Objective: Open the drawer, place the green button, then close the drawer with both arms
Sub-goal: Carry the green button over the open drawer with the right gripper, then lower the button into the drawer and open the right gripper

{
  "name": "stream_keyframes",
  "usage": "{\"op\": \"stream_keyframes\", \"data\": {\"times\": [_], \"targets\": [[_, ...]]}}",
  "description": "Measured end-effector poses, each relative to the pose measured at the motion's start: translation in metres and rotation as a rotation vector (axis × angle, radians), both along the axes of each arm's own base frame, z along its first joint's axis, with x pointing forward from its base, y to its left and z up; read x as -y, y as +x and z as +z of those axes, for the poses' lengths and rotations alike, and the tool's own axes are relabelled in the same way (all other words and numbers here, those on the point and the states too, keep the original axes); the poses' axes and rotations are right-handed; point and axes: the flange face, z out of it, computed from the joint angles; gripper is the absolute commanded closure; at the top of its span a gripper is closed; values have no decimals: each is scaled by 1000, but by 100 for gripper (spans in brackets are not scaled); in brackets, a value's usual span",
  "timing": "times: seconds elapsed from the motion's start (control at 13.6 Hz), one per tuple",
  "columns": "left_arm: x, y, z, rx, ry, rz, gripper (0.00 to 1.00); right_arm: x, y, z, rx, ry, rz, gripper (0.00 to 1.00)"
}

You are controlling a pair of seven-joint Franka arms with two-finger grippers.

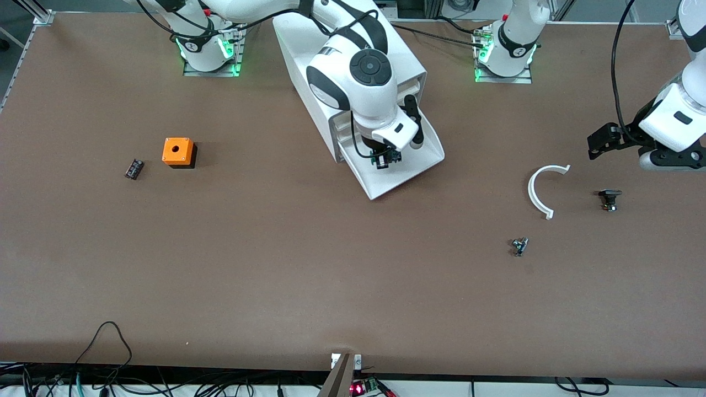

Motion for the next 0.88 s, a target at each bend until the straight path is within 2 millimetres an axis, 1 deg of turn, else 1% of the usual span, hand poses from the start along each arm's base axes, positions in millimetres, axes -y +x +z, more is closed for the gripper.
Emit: {"op": "stream_keyframes", "data": {"times": [0.15, 0.22, 0.37, 0.59, 0.81, 0.88], "targets": [[0, 1, 0, 0, 0, 1, 0, -2, -3, -8, 10, -22, 57, 75], [0, 2, 3, 6, 0, 1, 0, -5, -6, -15, 9, -33, 74, 75], [-1, 5, 9, 20, -12, 6, 0, -14, -17, -35, -8, -52, 98, 75], [-5, 7, 8, 12, -21, 18, 0, -26, -32, -63, -34, -75, 124, 73], [-3, 8, 6, 7, -49, 22, 0, -27, -37, -83, -53, -89, 130, 66], [-1, 8, 5, 4, -67, 23, 0, -28, -37, -87, -51, -83, 131, 59]]}}
